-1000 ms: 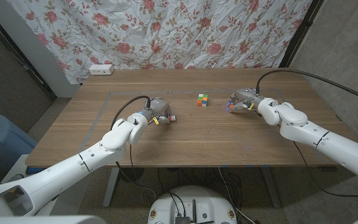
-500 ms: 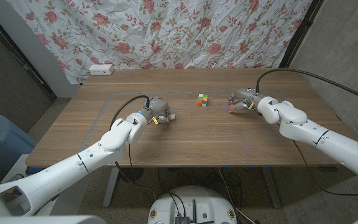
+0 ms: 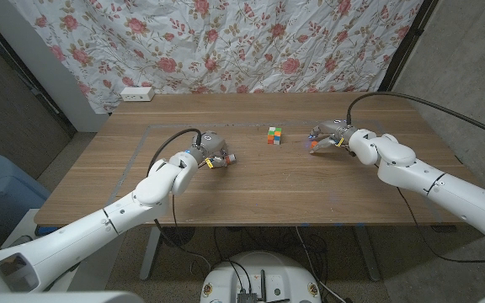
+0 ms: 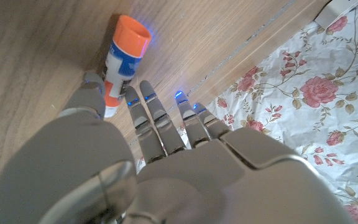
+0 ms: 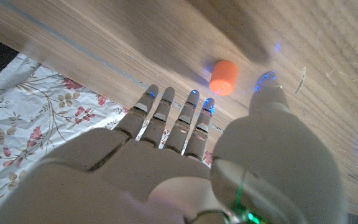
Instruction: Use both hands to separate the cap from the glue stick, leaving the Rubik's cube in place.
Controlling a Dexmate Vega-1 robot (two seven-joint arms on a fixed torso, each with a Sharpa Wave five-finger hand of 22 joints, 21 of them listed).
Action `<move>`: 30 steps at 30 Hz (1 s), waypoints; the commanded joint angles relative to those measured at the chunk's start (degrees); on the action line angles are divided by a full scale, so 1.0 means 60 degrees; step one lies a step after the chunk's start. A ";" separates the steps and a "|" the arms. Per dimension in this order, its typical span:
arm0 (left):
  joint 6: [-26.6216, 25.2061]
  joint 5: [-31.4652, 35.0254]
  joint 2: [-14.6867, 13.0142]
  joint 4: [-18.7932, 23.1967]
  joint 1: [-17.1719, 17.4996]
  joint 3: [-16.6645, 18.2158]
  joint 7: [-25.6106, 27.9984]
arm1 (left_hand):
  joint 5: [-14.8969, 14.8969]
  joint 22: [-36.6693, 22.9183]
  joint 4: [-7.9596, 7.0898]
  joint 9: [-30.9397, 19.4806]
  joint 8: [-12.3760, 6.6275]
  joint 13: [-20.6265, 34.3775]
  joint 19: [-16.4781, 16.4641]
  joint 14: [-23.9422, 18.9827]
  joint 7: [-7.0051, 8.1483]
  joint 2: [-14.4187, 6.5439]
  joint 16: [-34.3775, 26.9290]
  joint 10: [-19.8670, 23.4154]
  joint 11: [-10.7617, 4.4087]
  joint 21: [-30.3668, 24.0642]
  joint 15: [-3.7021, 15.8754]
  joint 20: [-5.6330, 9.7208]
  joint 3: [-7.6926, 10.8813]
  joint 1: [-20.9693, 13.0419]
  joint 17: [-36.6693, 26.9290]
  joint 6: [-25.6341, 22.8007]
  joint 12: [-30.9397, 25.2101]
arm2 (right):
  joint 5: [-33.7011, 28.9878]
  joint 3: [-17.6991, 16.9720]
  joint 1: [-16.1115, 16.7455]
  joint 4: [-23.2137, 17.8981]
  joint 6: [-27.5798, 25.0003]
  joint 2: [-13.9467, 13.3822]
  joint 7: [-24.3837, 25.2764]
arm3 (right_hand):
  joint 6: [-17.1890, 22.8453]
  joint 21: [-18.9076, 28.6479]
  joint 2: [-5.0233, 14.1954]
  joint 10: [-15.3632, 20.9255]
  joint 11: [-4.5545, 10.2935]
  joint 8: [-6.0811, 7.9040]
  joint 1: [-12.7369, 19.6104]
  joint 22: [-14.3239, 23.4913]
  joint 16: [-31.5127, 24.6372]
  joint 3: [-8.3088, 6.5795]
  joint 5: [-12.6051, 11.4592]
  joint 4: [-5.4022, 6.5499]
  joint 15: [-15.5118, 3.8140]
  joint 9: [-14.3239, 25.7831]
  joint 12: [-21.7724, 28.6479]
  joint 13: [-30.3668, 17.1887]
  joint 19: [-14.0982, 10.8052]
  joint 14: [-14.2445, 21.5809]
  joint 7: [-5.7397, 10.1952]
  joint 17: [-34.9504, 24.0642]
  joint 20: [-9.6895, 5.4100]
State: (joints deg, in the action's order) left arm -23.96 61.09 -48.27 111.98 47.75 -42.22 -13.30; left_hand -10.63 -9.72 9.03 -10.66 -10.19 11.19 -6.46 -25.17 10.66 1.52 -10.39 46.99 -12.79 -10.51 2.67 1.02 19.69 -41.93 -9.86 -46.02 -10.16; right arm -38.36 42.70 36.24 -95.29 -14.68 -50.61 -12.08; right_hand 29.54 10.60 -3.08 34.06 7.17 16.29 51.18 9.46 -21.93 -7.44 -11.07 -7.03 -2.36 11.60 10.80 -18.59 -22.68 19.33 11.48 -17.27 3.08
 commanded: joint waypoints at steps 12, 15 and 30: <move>-0.0584 0.0242 0.0075 0.0195 0.0154 0.0120 -0.0675 | -0.0015 -0.0021 -0.0086 0.0025 0.0028 -0.0017 0.0218 0.0375 -0.0085 0.0317 0.0021 -0.0863 0.0018 -0.0010 0.1258 -0.0047 -0.0262 0.0474 -0.0043 0.0709 0.0030 | 0.0104 0.0053 -0.0104 -0.0113 -0.0193 -0.0028 -0.0360 | -0.0300 -0.0020 -0.0027 -0.0282 -0.0059 -0.0131 -0.0362 0.0037 0.0117 0.0114 -0.0090 0.0056 0.0038 0.0050 -0.0015 0.0008 0.0148 -0.0160 -0.0076 -0.0034 0.0080; -0.0685 0.0247 0.0087 0.0234 0.0164 0.0133 -0.0802 | -0.0009 -0.0021 -0.0104 0.0032 0.0026 -0.0027 0.0286 0.0480 -0.0128 0.0400 0.0021 -0.1118 0.0025 -0.0004 0.1224 -0.0090 -0.0327 0.0630 -0.0043 0.0909 0.0035 | 0.0118 0.0049 -0.0112 -0.0127 -0.0224 -0.0031 -0.0400 | -0.0548 -0.0023 -0.0072 -0.0484 -0.0093 -0.0244 -0.0502 0.0037 0.0198 0.0153 -0.0106 0.0074 0.0109 0.0049 -0.0026 0.0034 0.0233 -0.0299 -0.0089 -0.0030 0.0141; -0.1133 -0.0063 0.0097 0.0430 0.0270 0.0366 -0.1170 | -0.0005 -0.0020 -0.0163 0.0050 -0.0005 -0.0060 0.0717 0.1195 -0.0301 0.0561 0.0067 -0.2354 0.0067 0.0024 0.0727 -0.0257 -0.0504 0.1224 -0.0032 0.1756 0.0040 | 0.0557 -0.0081 -0.0129 -0.0125 -0.0097 -0.0112 -0.0602 | -0.1857 -0.0037 -0.0193 -0.1572 -0.0419 -0.0806 -0.1230 0.0039 0.0597 0.0328 -0.0212 0.0216 0.0685 -0.0003 -0.0065 0.0180 0.0640 -0.0926 -0.0327 0.0039 0.0360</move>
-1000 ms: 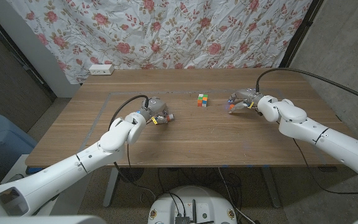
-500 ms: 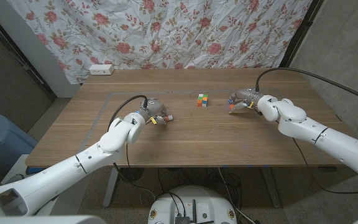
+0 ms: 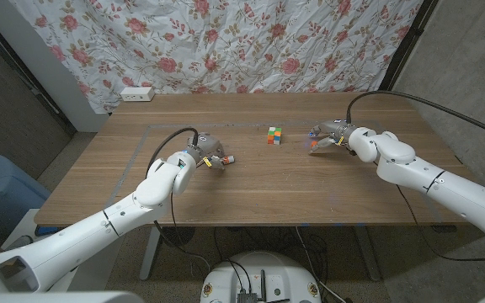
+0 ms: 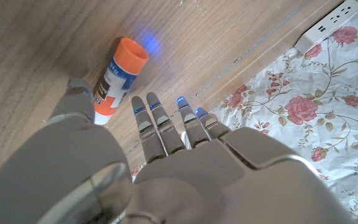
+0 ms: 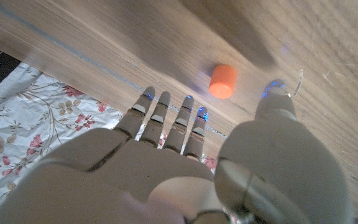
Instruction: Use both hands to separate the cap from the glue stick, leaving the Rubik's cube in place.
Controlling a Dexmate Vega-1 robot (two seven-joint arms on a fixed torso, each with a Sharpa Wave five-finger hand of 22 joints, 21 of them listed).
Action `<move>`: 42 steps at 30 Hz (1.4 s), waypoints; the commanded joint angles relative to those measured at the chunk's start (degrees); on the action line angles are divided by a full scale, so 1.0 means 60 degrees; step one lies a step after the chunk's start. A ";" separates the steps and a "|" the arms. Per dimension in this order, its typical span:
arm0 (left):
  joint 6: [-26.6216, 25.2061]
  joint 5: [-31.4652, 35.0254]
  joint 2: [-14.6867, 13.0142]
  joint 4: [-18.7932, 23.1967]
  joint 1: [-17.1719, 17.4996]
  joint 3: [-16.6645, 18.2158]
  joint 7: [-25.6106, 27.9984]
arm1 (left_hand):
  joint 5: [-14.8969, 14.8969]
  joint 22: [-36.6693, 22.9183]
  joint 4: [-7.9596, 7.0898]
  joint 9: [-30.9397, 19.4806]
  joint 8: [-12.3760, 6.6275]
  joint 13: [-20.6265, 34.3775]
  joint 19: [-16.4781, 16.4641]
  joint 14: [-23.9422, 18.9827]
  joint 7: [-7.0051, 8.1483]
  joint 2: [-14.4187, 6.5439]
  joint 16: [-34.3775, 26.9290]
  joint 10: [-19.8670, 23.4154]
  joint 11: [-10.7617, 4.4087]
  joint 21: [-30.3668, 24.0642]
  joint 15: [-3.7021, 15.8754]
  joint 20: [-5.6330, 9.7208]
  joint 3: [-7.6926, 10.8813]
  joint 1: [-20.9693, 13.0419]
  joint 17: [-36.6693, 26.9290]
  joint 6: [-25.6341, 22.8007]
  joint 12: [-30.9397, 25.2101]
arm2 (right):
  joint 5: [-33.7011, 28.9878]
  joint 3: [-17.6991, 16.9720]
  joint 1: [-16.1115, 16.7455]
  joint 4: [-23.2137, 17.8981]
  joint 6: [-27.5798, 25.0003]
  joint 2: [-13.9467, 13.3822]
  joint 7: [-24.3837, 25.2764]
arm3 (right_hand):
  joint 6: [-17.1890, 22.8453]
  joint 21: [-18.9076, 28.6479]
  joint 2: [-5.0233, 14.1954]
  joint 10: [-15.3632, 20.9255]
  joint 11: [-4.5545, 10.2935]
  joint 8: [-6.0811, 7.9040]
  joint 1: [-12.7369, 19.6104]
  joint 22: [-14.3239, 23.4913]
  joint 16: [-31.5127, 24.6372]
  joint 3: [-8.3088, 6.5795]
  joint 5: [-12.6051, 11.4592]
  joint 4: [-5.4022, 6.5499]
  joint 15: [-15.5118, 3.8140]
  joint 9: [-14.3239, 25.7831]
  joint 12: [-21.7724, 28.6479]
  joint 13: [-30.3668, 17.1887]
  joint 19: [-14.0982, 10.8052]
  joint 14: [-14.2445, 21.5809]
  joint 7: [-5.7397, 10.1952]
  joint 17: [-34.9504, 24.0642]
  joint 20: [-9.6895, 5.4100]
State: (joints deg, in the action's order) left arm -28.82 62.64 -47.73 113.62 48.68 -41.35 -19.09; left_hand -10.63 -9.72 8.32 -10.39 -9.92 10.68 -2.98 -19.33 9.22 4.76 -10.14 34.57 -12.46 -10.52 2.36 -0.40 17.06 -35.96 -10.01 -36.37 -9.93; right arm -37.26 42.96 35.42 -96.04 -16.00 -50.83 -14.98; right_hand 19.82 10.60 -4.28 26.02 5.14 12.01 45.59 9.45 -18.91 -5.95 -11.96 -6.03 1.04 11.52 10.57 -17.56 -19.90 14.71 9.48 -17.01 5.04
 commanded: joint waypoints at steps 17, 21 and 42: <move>-0.0414 -0.2536 -0.0221 0.0270 0.0356 0.0998 0.0527 | -0.0007 -0.0015 -0.0157 0.0020 0.0017 -0.0020 0.0708 0.1284 -0.0113 -0.0193 0.0040 -0.1832 0.0159 0.0018 0.0331 -0.0147 -0.0103 0.0979 0.0029 0.1209 0.0012 | 0.1950 -0.0727 0.0319 0.0383 0.0793 -0.0102 0.0403 | -0.1383 -0.0044 0.0246 -0.1861 -0.0518 -0.0263 -0.1947 0.0045 0.0727 0.0385 0.0024 0.0616 0.0772 -0.0046 -0.0073 0.0346 0.0979 -0.1306 -0.0349 0.0091 0.0068; -0.0452 -0.3497 -0.0114 0.0210 0.0553 0.1354 0.1040 | -0.0002 -0.0016 -0.0220 0.0020 -0.0016 -0.0024 0.0726 0.1340 -0.0036 -0.0313 0.0019 -0.1960 0.0186 0.0006 0.0386 -0.0161 -0.0078 0.1112 0.0013 0.1254 -0.0002 | 0.2904 -0.1048 0.0449 0.0702 0.1132 -0.0014 0.0542 | -0.1856 0.0011 0.0554 -0.2378 -0.0619 -0.0317 -0.2542 0.0044 0.0890 0.0422 0.0090 0.0891 0.0686 -0.0072 -0.0090 0.0511 0.0989 -0.1656 -0.0464 0.0110 -0.0135; 0.0364 -0.7068 0.0256 -0.0636 0.1110 0.2223 0.4321 | 0.0017 -0.0013 -0.0230 0.0035 -0.0016 -0.0045 0.0555 0.1607 -0.0009 -0.0661 0.0045 -0.2439 0.0326 -0.0059 0.0432 0.0022 0.0077 0.1319 0.0034 0.1609 -0.0032 | 0.4230 -0.1455 0.1005 0.1327 0.2130 0.0283 0.2320 | -0.2382 0.0043 0.0953 -0.3026 -0.0541 -0.0279 -0.3182 0.0019 0.1070 0.0409 0.0238 0.1064 0.0130 -0.0144 -0.0021 0.0864 0.0996 -0.2057 -0.0760 0.0247 -0.0760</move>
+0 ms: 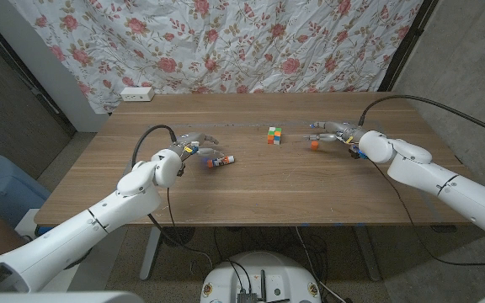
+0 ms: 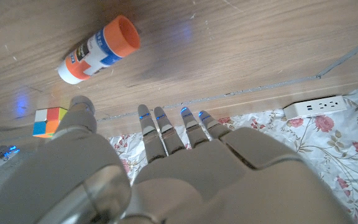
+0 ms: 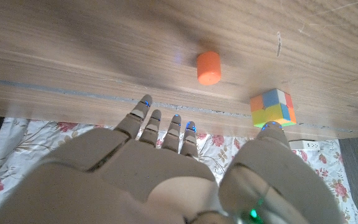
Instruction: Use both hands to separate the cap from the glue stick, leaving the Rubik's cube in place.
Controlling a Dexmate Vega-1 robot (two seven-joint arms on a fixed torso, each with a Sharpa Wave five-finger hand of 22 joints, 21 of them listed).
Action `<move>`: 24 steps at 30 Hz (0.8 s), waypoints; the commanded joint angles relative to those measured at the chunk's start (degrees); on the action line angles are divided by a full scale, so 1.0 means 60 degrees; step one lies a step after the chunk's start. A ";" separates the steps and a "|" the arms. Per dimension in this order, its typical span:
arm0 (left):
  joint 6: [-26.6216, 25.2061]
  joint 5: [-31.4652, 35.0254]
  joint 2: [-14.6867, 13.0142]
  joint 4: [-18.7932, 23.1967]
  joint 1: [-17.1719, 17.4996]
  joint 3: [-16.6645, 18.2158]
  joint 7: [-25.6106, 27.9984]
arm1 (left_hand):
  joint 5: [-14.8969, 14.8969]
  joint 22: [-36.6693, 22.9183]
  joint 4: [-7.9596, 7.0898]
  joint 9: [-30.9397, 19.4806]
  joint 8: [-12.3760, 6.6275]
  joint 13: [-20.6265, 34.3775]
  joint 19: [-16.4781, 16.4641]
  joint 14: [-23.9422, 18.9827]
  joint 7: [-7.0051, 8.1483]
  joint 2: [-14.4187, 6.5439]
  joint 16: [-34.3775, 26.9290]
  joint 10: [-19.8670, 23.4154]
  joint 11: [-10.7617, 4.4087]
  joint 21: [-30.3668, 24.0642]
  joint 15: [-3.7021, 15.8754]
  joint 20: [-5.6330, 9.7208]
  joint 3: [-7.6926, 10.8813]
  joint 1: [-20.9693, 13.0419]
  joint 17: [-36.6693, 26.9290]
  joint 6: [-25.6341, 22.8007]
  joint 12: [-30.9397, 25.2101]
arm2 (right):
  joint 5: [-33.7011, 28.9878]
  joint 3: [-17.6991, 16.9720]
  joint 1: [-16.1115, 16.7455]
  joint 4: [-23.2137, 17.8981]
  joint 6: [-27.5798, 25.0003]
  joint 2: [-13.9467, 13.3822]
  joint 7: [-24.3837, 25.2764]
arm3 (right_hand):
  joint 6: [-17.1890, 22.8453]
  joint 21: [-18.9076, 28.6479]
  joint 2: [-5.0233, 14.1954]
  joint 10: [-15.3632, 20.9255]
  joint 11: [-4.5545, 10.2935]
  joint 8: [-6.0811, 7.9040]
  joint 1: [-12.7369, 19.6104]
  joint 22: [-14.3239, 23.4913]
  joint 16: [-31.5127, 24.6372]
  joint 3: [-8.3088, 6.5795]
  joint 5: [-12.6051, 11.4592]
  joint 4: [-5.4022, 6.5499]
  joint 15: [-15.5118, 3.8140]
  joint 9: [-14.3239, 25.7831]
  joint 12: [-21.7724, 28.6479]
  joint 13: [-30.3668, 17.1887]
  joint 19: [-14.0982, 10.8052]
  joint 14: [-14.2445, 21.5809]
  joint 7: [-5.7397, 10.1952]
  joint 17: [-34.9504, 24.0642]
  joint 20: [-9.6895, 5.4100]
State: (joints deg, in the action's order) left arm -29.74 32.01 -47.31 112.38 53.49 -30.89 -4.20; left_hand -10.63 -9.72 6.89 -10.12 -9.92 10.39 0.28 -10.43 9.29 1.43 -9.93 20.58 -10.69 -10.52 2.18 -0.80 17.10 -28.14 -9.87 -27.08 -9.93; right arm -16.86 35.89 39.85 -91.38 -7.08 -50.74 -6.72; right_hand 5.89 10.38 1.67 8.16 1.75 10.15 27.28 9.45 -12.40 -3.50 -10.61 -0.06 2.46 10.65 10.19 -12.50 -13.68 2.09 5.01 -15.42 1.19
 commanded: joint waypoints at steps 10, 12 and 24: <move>0.1102 -0.2955 0.0545 -0.0967 0.0211 0.0502 0.2997 | 0.0024 -0.0011 0.0041 -0.0005 -0.0019 -0.0006 -0.0113 0.0164 -0.0078 -0.0183 -0.0004 -0.0201 0.0054 -0.0098 0.0462 0.0108 0.0117 0.0036 0.0021 0.0145 -0.0053 | 0.1558 -0.0528 0.0456 0.1124 0.1490 0.0453 0.1542 | -0.0005 0.0116 0.0121 -0.0014 0.0062 0.0080 -0.0391 0.0013 -0.0062 0.0006 0.0020 0.0177 -0.0199 -0.0022 0.0083 0.0108 -0.0200 0.0172 -0.0107 0.0013 -0.0208; 0.1130 -0.3020 0.0626 -0.1054 0.0149 0.0417 0.3174 | 0.0026 -0.0011 0.0048 -0.0005 -0.0006 -0.0007 -0.0125 0.0176 -0.0099 -0.0197 -0.0004 -0.0231 0.0053 -0.0099 0.0464 0.0113 0.0126 0.0040 0.0023 0.0194 -0.0051 | 0.1820 -0.0628 0.0502 0.1290 0.1724 0.0553 0.1663 | -0.0003 0.0117 0.0180 0.0004 0.0073 0.0083 -0.0452 0.0012 -0.0070 0.0000 0.0015 0.0213 -0.0217 -0.0025 0.0093 0.0122 -0.0218 0.0193 -0.0110 0.0016 -0.0226; 0.2259 -0.4186 0.1161 -0.1589 0.0422 0.0624 0.4326 | 0.0079 -0.0002 0.0129 0.0016 -0.0010 -0.0040 -0.0536 0.0313 -0.0225 -0.0330 0.0010 -0.0570 0.0323 -0.0177 0.0552 0.0525 0.0200 0.0150 0.0051 0.0389 -0.0055 | 0.2846 -0.1030 0.0758 0.2058 0.2952 0.1023 0.2297 | 0.0062 0.0126 0.0699 0.0243 -0.0067 0.0102 -0.1130 0.0004 -0.0155 -0.0022 -0.0010 0.0570 -0.0500 -0.0067 0.0165 0.0265 -0.0411 0.0453 -0.0381 0.0060 -0.0432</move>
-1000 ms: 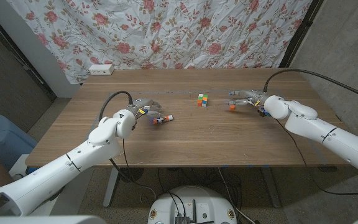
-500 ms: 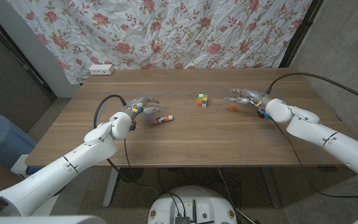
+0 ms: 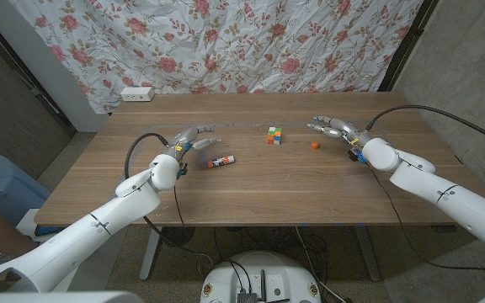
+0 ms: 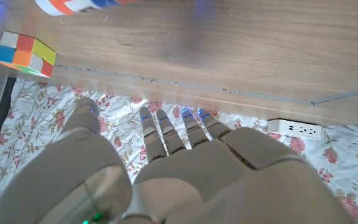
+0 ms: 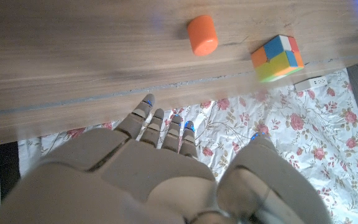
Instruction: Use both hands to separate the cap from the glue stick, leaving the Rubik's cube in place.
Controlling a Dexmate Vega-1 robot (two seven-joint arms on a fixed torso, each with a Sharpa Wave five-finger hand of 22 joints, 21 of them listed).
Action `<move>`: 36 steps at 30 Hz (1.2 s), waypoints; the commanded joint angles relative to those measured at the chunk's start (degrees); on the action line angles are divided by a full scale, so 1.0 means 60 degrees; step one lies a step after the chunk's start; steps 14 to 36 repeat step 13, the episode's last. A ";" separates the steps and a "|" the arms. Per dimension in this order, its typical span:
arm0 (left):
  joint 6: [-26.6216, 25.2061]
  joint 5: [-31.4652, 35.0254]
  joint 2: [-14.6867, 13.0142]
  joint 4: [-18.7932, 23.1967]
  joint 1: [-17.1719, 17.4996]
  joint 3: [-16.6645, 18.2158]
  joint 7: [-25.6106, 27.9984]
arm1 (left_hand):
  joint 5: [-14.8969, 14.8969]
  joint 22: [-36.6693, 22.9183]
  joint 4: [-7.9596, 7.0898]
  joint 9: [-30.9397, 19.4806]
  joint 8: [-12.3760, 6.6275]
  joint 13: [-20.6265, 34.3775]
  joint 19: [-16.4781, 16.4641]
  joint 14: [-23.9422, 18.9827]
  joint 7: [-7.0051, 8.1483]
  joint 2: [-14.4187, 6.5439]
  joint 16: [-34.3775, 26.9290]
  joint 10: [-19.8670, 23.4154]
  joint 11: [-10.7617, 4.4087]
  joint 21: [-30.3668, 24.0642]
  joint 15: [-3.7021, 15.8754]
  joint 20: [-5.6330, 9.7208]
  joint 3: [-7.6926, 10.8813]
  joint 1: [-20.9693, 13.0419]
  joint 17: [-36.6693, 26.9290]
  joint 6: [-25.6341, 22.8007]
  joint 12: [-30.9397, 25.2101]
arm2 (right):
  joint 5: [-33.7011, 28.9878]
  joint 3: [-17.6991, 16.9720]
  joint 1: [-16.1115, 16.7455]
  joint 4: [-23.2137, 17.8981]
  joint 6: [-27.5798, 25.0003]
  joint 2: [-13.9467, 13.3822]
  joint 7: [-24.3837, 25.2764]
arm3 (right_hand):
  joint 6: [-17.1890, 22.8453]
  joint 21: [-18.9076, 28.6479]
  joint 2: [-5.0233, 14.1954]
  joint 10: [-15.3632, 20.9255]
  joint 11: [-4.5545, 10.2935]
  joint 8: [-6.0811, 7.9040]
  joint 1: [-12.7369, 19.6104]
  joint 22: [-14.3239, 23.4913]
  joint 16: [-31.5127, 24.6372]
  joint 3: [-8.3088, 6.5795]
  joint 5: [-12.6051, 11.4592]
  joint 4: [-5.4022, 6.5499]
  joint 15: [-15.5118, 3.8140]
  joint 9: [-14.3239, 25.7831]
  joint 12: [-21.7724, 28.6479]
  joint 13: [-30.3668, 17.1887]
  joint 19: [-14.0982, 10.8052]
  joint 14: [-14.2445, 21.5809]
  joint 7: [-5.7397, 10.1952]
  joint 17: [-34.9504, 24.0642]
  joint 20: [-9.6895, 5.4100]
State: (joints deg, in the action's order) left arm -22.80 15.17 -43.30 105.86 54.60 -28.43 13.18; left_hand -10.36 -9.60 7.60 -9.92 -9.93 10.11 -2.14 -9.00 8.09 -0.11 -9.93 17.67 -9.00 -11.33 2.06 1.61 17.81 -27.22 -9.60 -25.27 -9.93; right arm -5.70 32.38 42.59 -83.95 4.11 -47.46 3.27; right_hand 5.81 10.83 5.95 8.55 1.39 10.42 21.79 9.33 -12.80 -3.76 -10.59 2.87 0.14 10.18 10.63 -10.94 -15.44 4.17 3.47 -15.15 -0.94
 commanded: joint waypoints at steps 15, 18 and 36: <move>0.3264 -0.2896 0.1667 -0.1740 0.0550 0.0689 0.2763 | 0.0028 -0.0021 0.0012 -0.0014 -0.0022 -0.0006 -0.0239 0.0101 -0.0074 -0.0280 -0.0009 -0.0143 0.0095 -0.0029 0.0572 0.0129 0.0175 0.0036 0.0000 0.0165 -0.0086 | 0.2068 -0.0823 0.0561 0.0919 0.1545 0.0749 0.0601 | 0.0252 0.0061 0.0036 0.0326 -0.0019 0.0099 -0.0421 0.0018 -0.0125 0.0039 -0.0023 0.0142 -0.0155 -0.0005 0.0109 0.0052 -0.0267 0.0319 -0.0274 0.0075 -0.0106; 0.3264 -0.2896 0.1667 -0.1740 0.0550 0.0689 0.2763 | 0.0028 -0.0021 0.0012 -0.0014 -0.0022 -0.0006 -0.0239 0.0101 -0.0074 -0.0280 -0.0009 -0.0143 0.0095 -0.0029 0.0572 0.0129 0.0175 0.0036 0.0000 0.0165 -0.0086 | 0.2068 -0.0823 0.0561 0.0919 0.1545 0.0749 0.0601 | 0.0252 0.0061 0.0036 0.0326 -0.0019 0.0099 -0.0421 0.0018 -0.0125 0.0039 -0.0023 0.0142 -0.0155 -0.0005 0.0109 0.0052 -0.0267 0.0319 -0.0274 0.0075 -0.0106; 0.3264 -0.2896 0.1667 -0.1740 0.0550 0.0689 0.2763 | 0.0028 -0.0021 0.0012 -0.0014 -0.0022 -0.0006 -0.0239 0.0101 -0.0074 -0.0280 -0.0009 -0.0143 0.0095 -0.0029 0.0572 0.0129 0.0175 0.0036 0.0000 0.0165 -0.0086 | 0.2068 -0.0823 0.0561 0.0919 0.1545 0.0749 0.0601 | 0.0252 0.0061 0.0036 0.0326 -0.0019 0.0099 -0.0421 0.0018 -0.0125 0.0039 -0.0023 0.0142 -0.0155 -0.0005 0.0109 0.0052 -0.0267 0.0319 -0.0274 0.0075 -0.0106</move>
